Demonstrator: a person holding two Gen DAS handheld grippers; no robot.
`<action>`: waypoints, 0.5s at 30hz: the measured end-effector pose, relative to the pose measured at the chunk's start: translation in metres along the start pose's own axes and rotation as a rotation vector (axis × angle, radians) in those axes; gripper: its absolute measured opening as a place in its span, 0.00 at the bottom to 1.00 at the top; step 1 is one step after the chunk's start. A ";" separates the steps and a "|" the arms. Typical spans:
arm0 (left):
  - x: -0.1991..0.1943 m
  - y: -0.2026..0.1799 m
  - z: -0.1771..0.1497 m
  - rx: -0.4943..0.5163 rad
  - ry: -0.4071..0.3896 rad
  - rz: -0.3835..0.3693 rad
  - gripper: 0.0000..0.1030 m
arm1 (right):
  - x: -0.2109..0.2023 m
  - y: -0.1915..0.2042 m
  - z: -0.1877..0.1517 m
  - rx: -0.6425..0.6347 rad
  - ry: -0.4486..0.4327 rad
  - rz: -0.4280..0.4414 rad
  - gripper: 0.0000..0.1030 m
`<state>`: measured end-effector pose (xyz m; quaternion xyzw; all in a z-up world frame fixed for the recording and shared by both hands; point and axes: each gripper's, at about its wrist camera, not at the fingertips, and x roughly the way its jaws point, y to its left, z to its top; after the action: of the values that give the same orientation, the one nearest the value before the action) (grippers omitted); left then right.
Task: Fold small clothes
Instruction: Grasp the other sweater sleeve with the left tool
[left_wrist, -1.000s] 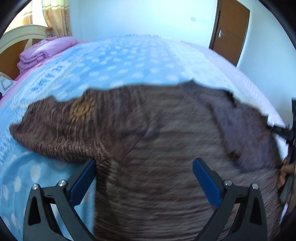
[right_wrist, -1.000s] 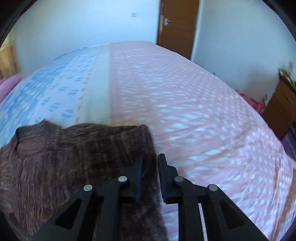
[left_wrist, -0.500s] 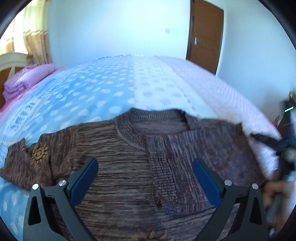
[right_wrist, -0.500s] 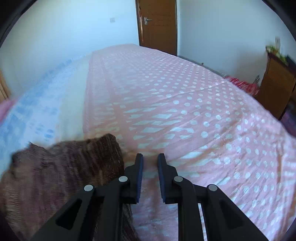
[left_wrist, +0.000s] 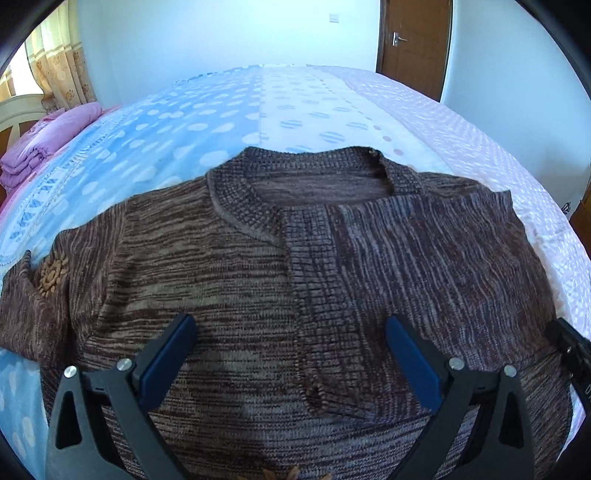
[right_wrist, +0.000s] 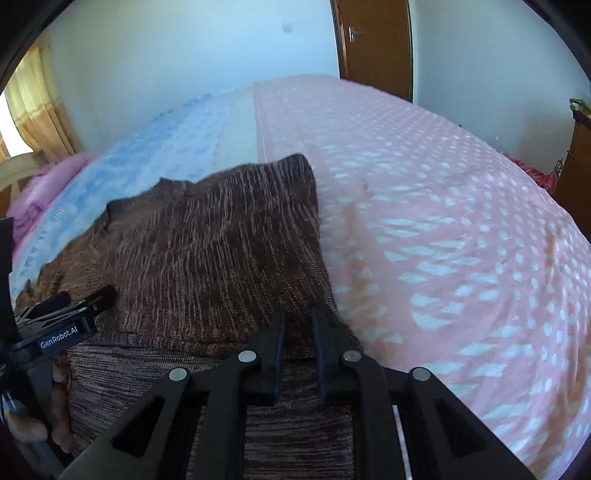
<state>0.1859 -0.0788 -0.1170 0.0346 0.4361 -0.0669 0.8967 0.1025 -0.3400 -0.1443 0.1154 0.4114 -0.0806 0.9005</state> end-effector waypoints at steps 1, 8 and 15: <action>-0.002 -0.002 -0.001 0.002 -0.001 0.002 1.00 | -0.001 0.000 0.000 -0.002 -0.015 -0.030 0.11; -0.019 0.013 -0.011 -0.052 -0.012 -0.092 1.00 | -0.003 -0.017 -0.005 0.085 -0.065 -0.071 0.32; -0.078 0.115 -0.047 -0.271 -0.090 -0.122 1.00 | -0.002 -0.007 -0.008 0.037 -0.068 -0.108 0.35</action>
<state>0.1192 0.0471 -0.0842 -0.1162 0.4018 -0.0632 0.9061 0.0941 -0.3442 -0.1483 0.1070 0.3845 -0.1407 0.9060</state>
